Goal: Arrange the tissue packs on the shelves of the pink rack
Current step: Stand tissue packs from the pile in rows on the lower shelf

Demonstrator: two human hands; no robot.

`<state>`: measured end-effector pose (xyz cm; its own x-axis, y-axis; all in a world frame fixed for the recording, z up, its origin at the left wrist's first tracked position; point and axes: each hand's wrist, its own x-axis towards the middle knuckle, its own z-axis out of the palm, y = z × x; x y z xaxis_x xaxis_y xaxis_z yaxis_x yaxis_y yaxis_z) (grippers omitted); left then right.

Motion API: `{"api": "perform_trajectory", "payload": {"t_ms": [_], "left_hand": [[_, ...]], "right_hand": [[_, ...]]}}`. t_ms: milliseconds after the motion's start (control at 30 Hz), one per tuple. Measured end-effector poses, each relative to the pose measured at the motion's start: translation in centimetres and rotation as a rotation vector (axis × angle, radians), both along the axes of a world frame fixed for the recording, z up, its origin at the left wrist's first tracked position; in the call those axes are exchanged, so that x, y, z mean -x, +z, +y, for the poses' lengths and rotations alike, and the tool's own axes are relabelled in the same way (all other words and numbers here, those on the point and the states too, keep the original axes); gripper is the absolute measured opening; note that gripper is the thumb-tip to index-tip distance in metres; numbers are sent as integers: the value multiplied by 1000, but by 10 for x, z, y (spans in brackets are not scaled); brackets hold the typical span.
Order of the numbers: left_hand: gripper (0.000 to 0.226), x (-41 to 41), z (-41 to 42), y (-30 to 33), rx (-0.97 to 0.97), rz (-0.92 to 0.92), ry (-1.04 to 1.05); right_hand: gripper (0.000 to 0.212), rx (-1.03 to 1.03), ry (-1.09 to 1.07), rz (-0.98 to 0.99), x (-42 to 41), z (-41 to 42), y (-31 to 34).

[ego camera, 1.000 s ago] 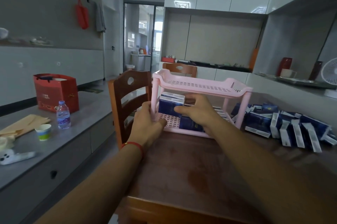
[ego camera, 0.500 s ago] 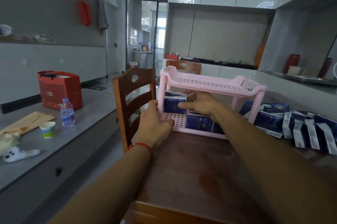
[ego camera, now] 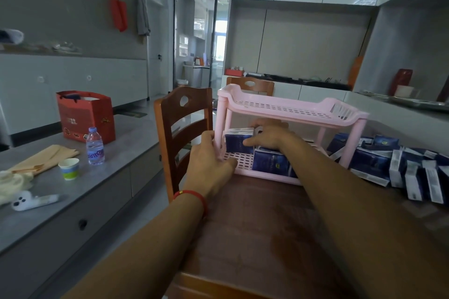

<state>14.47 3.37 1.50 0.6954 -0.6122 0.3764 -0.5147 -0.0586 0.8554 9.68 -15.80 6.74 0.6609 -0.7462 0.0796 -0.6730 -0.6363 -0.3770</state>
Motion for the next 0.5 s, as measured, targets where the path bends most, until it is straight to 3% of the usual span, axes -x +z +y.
{"api": "perform_trajectory", "payload": {"t_ms": [167,500], "left_hand": [[53,0,1,0,5,-15,-13],[54,1,2,1,-10,-14,-5]], "right_hand": [[80,40,-7,86,0,3,4],[65,35,-36,38,-2,3,0]]}}
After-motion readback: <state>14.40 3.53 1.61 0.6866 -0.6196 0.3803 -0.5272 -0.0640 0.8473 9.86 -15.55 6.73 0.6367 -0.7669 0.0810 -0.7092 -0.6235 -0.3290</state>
